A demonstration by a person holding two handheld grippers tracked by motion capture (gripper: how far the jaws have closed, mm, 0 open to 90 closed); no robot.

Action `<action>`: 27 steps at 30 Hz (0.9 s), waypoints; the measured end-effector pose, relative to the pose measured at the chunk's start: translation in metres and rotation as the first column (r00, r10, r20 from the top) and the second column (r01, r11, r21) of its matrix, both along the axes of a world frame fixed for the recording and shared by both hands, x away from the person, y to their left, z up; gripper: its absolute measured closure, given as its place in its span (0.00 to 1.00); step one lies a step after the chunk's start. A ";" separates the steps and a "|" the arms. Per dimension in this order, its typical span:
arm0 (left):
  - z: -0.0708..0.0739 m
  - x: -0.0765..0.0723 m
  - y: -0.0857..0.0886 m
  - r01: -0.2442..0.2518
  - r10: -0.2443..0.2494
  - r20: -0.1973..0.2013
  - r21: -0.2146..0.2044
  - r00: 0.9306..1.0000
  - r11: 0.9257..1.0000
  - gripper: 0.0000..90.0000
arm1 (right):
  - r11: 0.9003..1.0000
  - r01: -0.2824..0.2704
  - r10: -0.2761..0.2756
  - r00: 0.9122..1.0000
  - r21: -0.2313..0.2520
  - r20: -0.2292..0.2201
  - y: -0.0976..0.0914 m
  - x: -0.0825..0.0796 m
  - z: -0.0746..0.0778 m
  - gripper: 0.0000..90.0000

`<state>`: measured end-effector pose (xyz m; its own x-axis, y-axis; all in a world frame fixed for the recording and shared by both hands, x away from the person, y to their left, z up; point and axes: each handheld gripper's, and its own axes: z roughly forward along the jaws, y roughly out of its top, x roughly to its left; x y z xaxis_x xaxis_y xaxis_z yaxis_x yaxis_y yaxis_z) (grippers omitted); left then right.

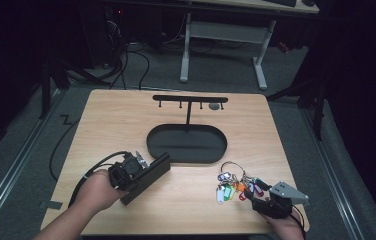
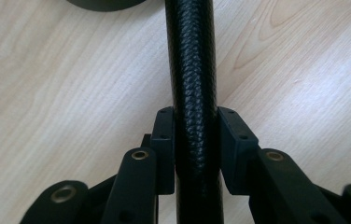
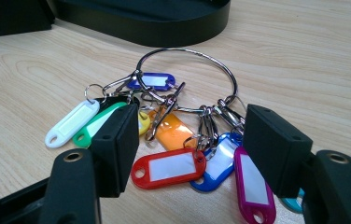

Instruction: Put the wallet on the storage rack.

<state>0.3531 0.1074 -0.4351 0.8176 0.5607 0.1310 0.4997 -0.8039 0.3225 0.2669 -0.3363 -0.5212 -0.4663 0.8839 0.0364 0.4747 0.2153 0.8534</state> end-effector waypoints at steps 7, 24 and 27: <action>-0.001 0.001 0.001 0.014 -0.014 0.018 0.009 1.000 1.000 0.78 | 1.000 0.003 -0.003 1.000 0.006 -0.002 -0.001 0.000 0.000 0.41; 0.009 -0.008 -0.006 0.121 -0.127 0.113 0.056 0.985 0.991 0.82 | 1.000 0.002 -0.002 1.000 0.009 0.001 -0.002 0.001 0.000 0.41; 0.015 -0.009 -0.008 0.130 -0.137 0.128 0.058 0.982 0.990 0.82 | 1.000 0.005 -0.005 1.000 0.013 0.000 -0.002 0.000 0.001 0.41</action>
<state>0.3445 0.0996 -0.4200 0.8584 0.4378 0.2672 0.3427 -0.8772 0.3363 0.2673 -0.3387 -0.5206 -0.4622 0.8855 0.0475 0.4756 0.2024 0.8560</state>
